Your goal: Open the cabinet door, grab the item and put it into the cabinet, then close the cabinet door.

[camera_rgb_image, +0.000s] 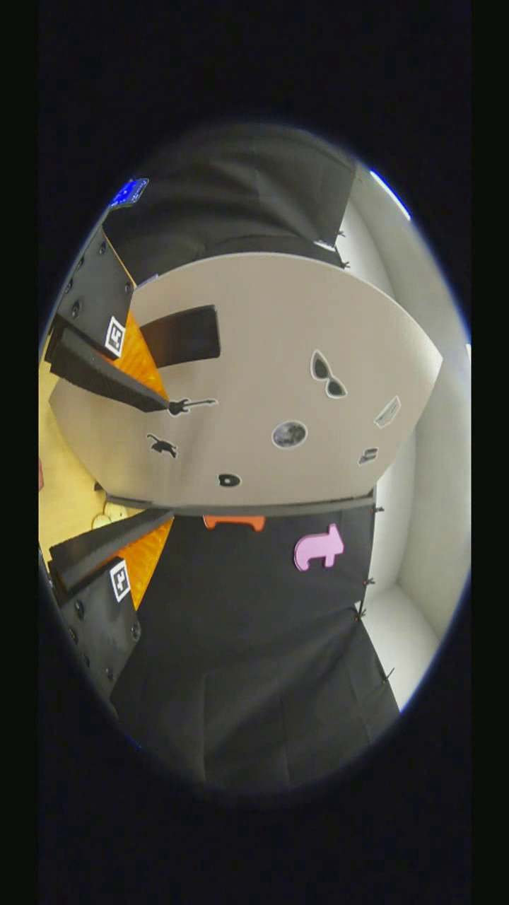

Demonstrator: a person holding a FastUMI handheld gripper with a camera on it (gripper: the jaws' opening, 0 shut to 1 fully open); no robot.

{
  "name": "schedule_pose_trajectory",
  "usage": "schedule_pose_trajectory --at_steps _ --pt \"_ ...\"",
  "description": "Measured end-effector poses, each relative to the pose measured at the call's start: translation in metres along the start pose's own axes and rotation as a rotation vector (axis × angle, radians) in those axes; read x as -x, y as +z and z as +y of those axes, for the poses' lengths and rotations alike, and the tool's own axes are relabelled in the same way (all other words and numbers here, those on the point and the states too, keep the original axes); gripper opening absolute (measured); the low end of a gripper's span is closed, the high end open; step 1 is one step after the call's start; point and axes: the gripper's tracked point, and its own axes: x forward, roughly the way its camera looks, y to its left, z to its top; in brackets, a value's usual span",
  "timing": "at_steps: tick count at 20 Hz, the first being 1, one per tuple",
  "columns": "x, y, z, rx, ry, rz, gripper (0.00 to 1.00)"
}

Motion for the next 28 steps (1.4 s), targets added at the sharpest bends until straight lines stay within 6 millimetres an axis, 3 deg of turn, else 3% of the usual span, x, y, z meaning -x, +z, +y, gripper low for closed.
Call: schedule_pose_trajectory --at_steps 6,10,17,28 --pt "-0.019 -0.018 0.058 -0.018 0.112 0.016 0.9" --pt "-0.018 -0.013 0.056 0.003 0.132 0.0 0.9" --pt "-0.039 0.001 0.102 0.023 0.221 -0.028 0.91" --pt "-0.108 -0.004 0.14 0.041 0.178 -0.011 0.9"
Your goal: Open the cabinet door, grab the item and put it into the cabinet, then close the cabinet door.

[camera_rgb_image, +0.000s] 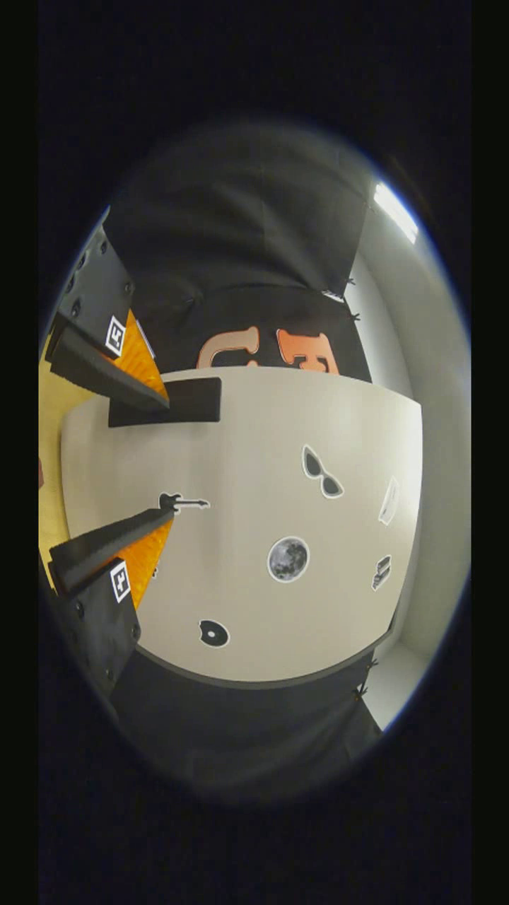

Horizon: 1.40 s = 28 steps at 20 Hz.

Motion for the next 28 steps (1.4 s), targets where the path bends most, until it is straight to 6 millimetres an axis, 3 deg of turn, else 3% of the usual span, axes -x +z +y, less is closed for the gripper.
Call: schedule_pose_trajectory --at_steps 4,7,15,21,28 --pt "-0.03 0.004 0.007 0.012 -0.028 0.002 0.9" --pt "-0.066 0.011 0.02 0.019 -0.048 0.0 0.9" --pt "-0.086 0.01 0.015 0.034 -0.084 -0.004 0.9" --pt "-0.074 -0.002 0.02 0.021 -0.061 0.028 0.9" --pt "-0.013 0.006 0.002 0.02 -0.053 0.007 0.9"
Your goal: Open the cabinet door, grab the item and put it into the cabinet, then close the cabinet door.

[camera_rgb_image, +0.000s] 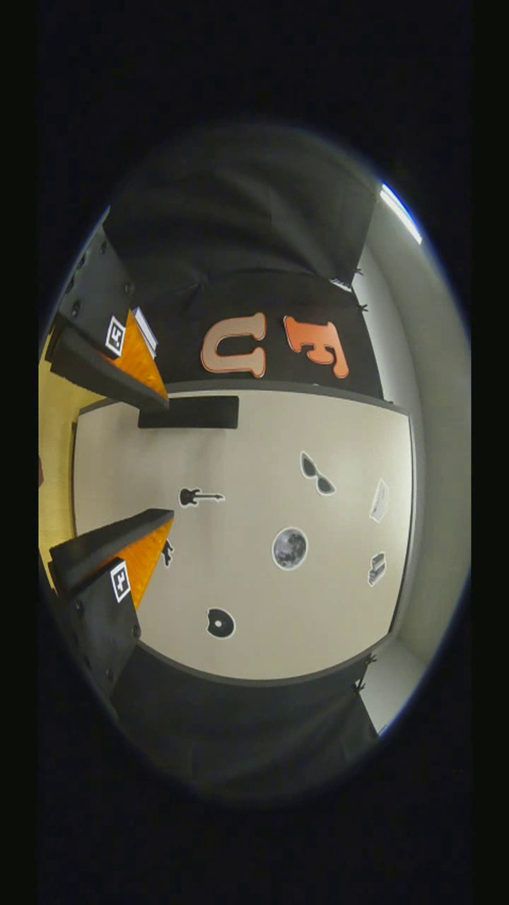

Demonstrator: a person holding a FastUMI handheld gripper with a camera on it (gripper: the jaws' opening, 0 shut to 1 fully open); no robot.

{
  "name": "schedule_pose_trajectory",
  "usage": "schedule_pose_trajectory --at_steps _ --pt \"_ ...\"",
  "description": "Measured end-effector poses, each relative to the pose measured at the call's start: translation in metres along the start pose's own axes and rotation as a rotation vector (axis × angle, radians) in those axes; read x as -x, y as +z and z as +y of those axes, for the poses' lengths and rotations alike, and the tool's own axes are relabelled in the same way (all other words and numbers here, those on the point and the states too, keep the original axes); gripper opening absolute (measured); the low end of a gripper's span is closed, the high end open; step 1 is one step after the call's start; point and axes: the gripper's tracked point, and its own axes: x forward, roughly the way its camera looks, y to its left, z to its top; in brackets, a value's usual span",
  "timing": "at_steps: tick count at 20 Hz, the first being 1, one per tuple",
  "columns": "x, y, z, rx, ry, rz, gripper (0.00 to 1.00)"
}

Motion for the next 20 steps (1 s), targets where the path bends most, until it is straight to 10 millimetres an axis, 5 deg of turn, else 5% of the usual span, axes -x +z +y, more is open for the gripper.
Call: schedule_pose_trajectory --at_steps 10,20 --pt "0.092 0.003 -0.06 0.033 -0.069 -0.043 0.9" --pt "0.144 -0.033 -0.115 0.05 -0.167 -0.032 0.94"
